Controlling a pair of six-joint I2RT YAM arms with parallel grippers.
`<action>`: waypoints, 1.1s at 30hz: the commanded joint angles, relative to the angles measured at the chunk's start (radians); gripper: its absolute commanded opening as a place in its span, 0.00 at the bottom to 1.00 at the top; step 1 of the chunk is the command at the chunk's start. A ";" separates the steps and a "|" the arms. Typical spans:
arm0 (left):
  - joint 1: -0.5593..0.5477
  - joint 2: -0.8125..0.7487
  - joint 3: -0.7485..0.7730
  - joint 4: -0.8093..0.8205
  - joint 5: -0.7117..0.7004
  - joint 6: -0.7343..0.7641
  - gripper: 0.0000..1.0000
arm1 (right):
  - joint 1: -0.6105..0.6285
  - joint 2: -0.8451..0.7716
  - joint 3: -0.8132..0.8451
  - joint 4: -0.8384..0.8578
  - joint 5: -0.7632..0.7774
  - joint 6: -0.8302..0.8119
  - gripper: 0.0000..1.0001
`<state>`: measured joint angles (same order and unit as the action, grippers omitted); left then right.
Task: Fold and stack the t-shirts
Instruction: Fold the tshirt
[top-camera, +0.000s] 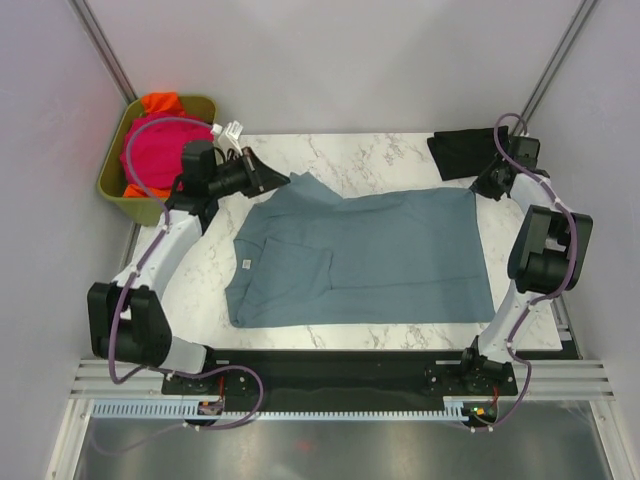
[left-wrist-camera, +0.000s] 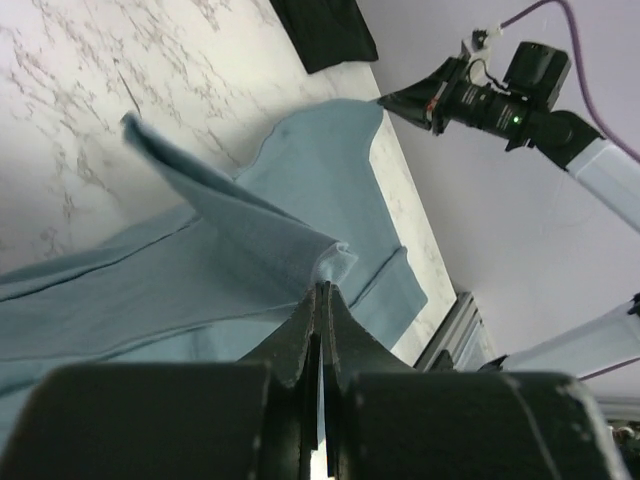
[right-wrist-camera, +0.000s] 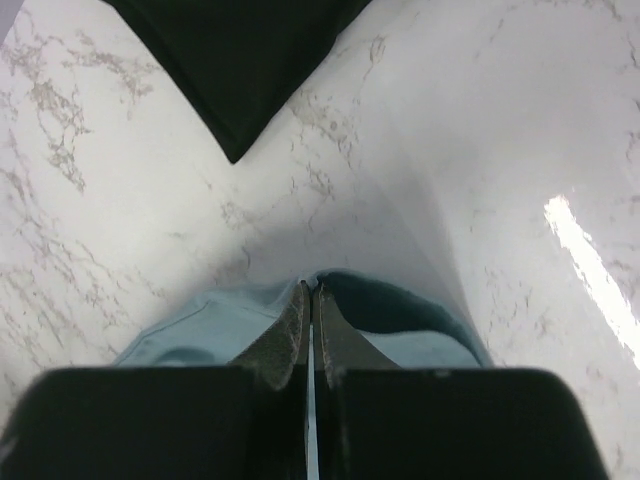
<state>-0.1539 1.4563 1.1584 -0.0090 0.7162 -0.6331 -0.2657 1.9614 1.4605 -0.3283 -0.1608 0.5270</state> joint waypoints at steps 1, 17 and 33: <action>-0.006 -0.121 -0.087 -0.100 0.037 0.111 0.02 | 0.000 -0.107 -0.072 -0.002 -0.022 -0.004 0.00; -0.006 -0.519 -0.397 -0.322 0.000 0.234 0.02 | -0.125 -0.426 -0.430 0.018 -0.036 -0.039 0.00; -0.006 -0.694 -0.433 -0.532 -0.047 0.245 0.02 | -0.158 -0.489 -0.638 0.054 -0.034 -0.021 0.00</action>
<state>-0.1589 0.7979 0.7177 -0.4881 0.6712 -0.3943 -0.4221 1.5288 0.8616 -0.3054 -0.2214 0.5018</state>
